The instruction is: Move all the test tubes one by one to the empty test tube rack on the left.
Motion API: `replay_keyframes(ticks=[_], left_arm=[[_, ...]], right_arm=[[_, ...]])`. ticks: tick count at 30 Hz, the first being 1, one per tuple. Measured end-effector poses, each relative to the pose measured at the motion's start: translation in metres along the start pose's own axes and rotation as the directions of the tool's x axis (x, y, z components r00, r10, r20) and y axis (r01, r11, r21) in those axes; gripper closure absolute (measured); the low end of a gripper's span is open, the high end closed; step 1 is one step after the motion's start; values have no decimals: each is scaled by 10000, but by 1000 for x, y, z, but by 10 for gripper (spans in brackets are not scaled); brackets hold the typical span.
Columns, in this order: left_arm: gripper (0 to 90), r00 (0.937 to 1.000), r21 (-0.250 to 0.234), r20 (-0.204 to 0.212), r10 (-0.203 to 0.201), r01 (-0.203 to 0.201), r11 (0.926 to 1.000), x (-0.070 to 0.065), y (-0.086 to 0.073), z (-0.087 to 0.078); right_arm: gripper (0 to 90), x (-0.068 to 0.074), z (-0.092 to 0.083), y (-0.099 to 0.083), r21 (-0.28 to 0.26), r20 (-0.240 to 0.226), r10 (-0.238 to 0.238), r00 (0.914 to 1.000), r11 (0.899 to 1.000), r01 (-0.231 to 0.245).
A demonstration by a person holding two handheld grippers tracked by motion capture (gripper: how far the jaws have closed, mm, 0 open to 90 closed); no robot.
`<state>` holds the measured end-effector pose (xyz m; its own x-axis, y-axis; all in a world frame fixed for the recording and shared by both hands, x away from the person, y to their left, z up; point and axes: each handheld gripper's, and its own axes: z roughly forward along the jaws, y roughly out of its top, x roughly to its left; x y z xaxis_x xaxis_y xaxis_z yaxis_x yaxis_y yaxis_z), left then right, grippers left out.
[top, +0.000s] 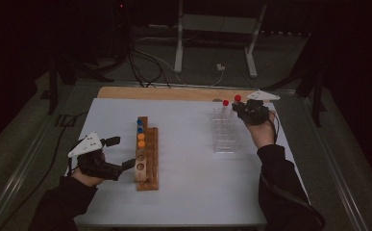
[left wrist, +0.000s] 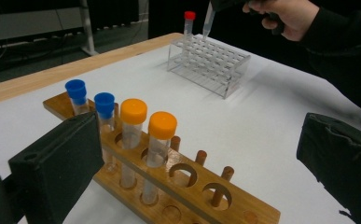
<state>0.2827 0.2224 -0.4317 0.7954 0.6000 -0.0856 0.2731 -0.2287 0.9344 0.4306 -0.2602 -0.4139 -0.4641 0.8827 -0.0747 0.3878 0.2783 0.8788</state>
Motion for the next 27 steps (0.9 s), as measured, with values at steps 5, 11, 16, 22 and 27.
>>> replay_keyframes(ticks=[5, 11, 16, 22, 27], left_arm=[[10, 9999, 18, 132, 54, -55, 10000, -4, 4, 3], [10, 9994, 133, 334, 67, -71, 9999, -8, 7, 8], [11, 9993, 278, 351, 136, -146, 9995, -10, 7, 13], [11, 9986, 329, 472, 229, -245, 9992, -13, 11, 16], [11, 9976, 418, 591, 364, -389, 9984, -16, 15, 22]], right_arm=[[751, 2, -11, 4, -154, -258, 18, 9997, 9999, -22], [752, 14, -25, 7, -97, -515, -143, 9986, 9999, 138], [752, 27, -36, 4, -123, -901, -144, 9958, 9998, 133], [751, 46, -47, -4, -204, -1376, -353, 9899, 9993, 328], [751, 63, -55, -8, -225, -1859, -695, 9801, 9975, 664]])
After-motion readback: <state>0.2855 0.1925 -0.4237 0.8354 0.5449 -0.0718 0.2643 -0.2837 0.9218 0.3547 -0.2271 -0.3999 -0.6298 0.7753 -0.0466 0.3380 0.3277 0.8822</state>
